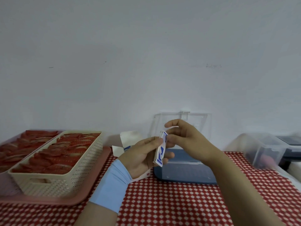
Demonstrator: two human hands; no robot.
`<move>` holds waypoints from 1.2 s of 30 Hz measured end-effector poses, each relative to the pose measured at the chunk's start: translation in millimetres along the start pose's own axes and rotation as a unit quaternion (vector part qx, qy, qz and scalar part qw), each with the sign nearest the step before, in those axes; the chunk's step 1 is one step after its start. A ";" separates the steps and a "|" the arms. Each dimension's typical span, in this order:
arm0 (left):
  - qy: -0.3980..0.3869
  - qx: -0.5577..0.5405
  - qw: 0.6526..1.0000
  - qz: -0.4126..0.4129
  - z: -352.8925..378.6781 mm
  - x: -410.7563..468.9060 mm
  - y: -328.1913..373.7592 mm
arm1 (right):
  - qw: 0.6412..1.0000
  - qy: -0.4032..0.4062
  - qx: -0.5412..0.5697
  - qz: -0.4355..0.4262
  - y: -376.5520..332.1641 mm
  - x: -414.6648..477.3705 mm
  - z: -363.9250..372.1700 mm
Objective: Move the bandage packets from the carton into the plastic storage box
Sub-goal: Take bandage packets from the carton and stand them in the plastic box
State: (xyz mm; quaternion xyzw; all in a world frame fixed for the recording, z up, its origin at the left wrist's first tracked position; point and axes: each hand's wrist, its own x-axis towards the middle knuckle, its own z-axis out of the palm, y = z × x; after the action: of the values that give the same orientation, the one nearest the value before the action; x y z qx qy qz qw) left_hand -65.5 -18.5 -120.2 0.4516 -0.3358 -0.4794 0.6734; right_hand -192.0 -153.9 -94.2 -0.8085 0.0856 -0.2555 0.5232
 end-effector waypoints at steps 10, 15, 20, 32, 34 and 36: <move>0.089 0.307 0.947 0.033 14.1 -3.9 7.3 | 0.991 0.031 -0.118 0.062 -13.5 -8.7 -23.9; 0.144 0.396 0.905 0.065 30.0 0.7 17.9 | 0.991 0.052 -0.099 0.073 -23.4 -3.5 -28.3; 0.185 0.363 0.909 0.087 40.2 17.1 23.7 | 0.992 0.065 0.016 0.104 -26.5 4.6 -31.8; 0.164 0.660 0.730 0.073 7.9 20.8 6.7 | 0.968 0.121 -0.162 0.147 20.3 12.4 -26.9; 0.162 0.684 0.706 0.088 11.3 20.1 -0.7 | 0.961 0.113 -0.206 0.144 28.4 14.2 -21.5; 0.183 0.680 0.702 0.109 15.9 19.1 -11.6 | 0.954 0.104 -0.240 0.147 36.8 17.4 -15.9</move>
State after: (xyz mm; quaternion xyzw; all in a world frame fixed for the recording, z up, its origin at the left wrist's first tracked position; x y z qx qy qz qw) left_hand -77.6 -42.7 -124.8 0.8258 -0.4877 0.0476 0.2792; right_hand -180.4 -189.8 -116.2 -0.8579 0.3158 -0.2305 0.3335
